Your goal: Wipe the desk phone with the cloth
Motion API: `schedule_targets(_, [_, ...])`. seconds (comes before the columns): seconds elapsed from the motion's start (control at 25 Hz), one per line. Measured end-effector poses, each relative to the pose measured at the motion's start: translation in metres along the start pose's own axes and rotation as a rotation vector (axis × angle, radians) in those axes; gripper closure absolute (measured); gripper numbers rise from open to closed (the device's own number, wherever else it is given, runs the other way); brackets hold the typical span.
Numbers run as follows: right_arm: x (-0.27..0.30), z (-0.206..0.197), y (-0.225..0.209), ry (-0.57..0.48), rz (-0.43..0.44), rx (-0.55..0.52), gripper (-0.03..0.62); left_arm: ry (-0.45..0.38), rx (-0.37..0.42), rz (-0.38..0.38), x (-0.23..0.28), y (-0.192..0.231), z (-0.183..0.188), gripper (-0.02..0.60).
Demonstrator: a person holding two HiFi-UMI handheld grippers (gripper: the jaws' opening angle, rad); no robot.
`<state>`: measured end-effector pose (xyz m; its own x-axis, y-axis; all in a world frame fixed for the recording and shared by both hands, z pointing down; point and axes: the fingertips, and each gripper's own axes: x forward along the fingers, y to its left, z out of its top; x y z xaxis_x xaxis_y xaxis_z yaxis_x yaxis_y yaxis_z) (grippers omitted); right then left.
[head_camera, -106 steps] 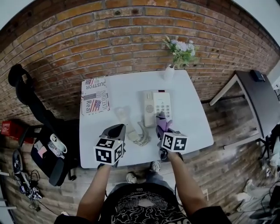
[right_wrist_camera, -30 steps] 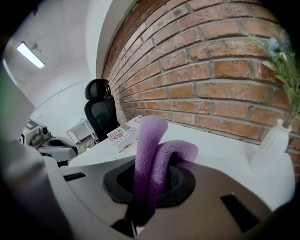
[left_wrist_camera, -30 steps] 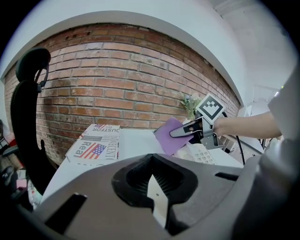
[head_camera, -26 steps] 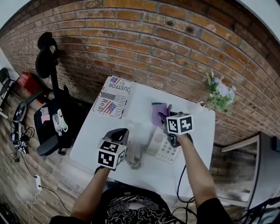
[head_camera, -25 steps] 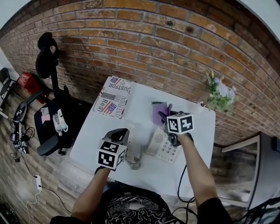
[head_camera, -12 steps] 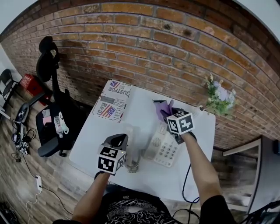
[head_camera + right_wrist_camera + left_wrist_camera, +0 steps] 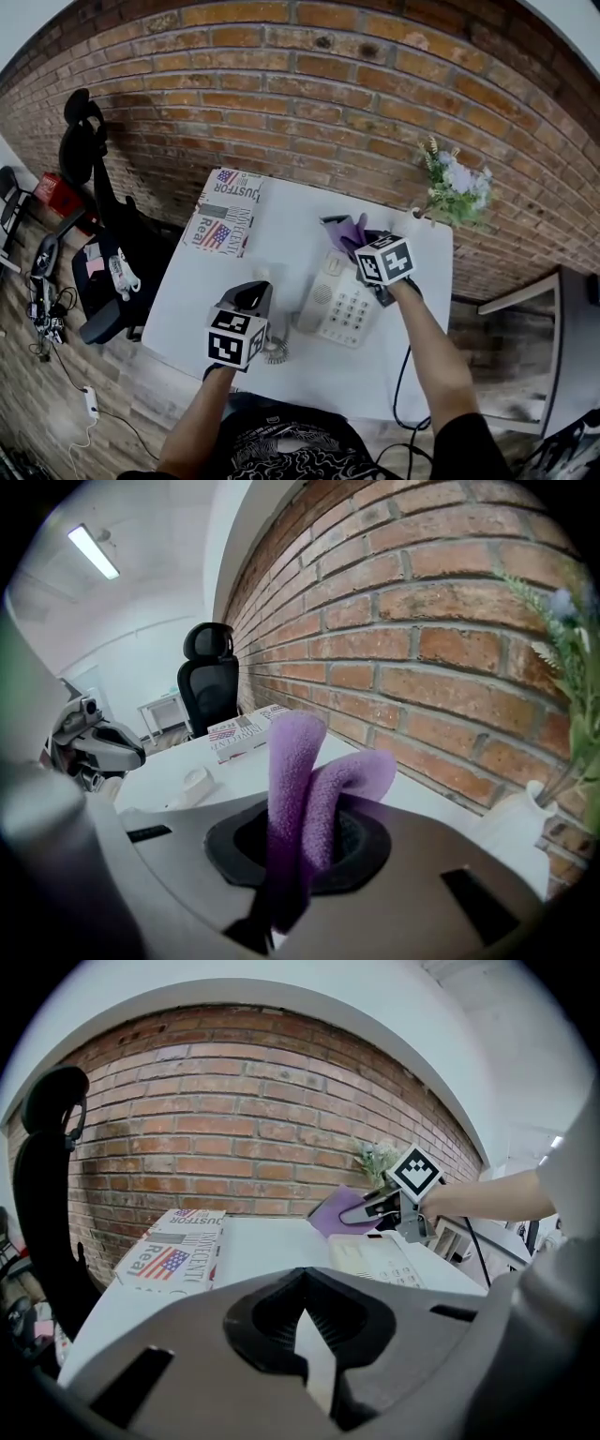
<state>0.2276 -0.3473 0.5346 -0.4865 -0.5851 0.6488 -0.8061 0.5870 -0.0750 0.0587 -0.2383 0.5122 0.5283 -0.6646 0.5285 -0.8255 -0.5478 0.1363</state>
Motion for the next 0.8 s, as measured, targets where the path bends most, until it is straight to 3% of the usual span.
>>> schedule_targets(0.8, [-0.058,-0.054,-0.035,-0.011,-0.037,0.101,0.546,0.018,0.05,-0.079,0.026,-0.055,0.004,0.575])
